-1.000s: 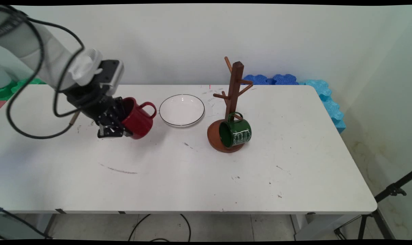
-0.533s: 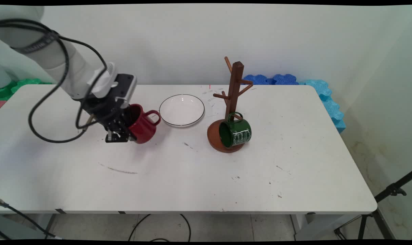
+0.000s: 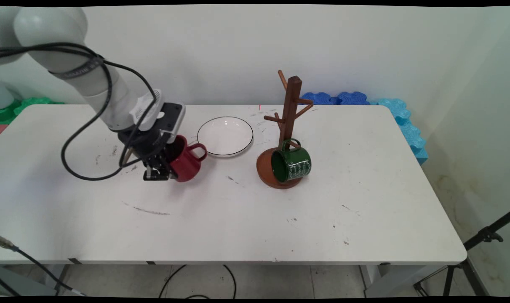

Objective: Place the picked object on the table

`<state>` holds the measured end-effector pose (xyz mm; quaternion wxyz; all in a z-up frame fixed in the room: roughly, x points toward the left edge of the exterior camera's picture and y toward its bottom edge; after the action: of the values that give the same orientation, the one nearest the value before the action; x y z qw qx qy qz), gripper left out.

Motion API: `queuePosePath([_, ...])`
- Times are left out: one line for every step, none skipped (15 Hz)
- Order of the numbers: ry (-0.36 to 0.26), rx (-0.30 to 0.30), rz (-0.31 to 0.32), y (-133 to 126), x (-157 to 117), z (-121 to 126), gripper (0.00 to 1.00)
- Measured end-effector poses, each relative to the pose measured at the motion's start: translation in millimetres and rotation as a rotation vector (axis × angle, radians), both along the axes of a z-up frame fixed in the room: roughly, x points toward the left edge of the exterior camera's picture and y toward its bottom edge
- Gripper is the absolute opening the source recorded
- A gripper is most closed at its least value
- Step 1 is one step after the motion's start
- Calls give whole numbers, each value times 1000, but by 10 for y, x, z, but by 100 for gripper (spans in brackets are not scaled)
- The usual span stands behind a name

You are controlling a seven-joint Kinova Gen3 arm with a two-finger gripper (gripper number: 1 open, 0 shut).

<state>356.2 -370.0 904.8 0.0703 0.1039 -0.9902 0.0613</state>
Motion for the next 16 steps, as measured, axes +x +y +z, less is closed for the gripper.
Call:
queuePosePath([-1, 2, -1, -15, -16, -22, 0])
queuePosePath([-3, 4, -3, -31, -34, -47, 0])
queuePosePath([-4, 5, -4, -46, -50, -69, 0])
queuePosePath([-5, 7, -4, -56, -63, -88, 0])
queuePosePath([-5, 8, -5, -63, -72, -99, 0])
queuePosePath([-5, 9, -5, -73, -83, -116, 0])
queuePosePath([-5, 11, -6, -82, -96, -135, 0])
queuePosePath([-4, 12, -6, -91, -107, -154, 0])
queuePosePath([-4, 13, -6, -100, -116, -169, 0])
queuePosePath([-3, 14, -6, -105, -121, -179, 0])
queuePosePath([-3, 15, -5, -112, -128, -194, 0])
queuePosePath([-2, 16, -5, -120, -137, -212, 0])
queuePosePath([0, 17, -4, -128, -146, -227, 0])
queuePosePath([2, 18, -3, -134, -155, -241, 0])
queuePosePath([3, 19, -3, -139, -161, -249, 100])
queuePosePath([7, 19, -1, -146, -173, -262, 100])
